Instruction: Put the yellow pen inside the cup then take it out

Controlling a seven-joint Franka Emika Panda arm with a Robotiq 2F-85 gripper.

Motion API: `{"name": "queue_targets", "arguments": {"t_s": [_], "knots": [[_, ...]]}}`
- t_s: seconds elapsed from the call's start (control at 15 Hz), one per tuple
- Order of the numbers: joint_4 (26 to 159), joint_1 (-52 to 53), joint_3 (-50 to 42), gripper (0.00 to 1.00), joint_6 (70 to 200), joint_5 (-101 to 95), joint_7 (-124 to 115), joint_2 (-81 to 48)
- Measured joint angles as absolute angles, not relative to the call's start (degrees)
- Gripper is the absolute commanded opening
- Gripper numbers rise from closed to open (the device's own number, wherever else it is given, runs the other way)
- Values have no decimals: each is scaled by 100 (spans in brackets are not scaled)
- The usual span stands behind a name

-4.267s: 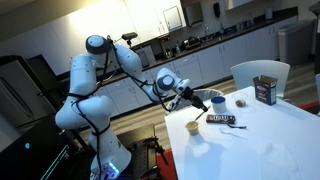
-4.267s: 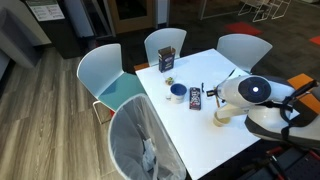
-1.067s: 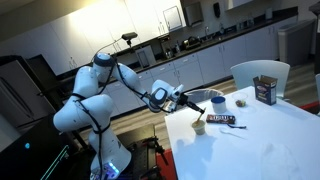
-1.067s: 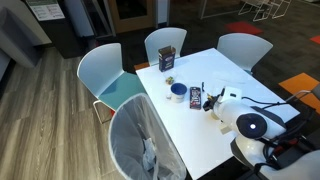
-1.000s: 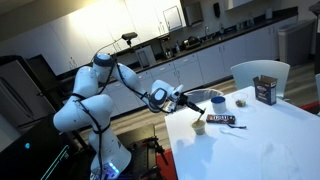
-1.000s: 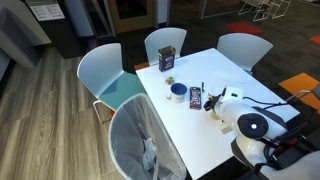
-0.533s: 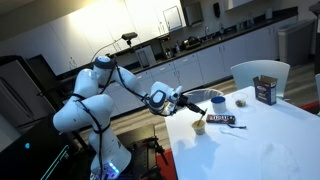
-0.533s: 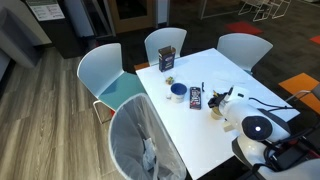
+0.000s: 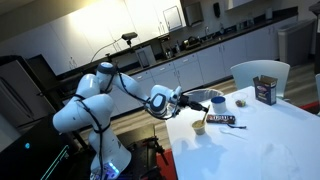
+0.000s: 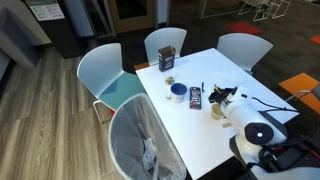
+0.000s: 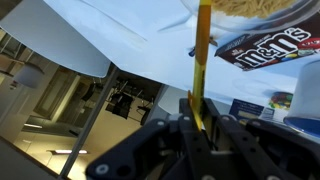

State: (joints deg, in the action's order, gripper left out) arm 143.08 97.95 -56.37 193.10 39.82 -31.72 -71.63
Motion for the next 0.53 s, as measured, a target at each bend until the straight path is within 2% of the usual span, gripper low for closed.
{"name": "queue_targets", "arguments": {"t_s": [0.27,0.53], "knots": [[14195,9717,-5448,4,19855,4398,-3154,-7267],[13895,9787,-5440,4,19857,4339,-3218,-7315]]}}
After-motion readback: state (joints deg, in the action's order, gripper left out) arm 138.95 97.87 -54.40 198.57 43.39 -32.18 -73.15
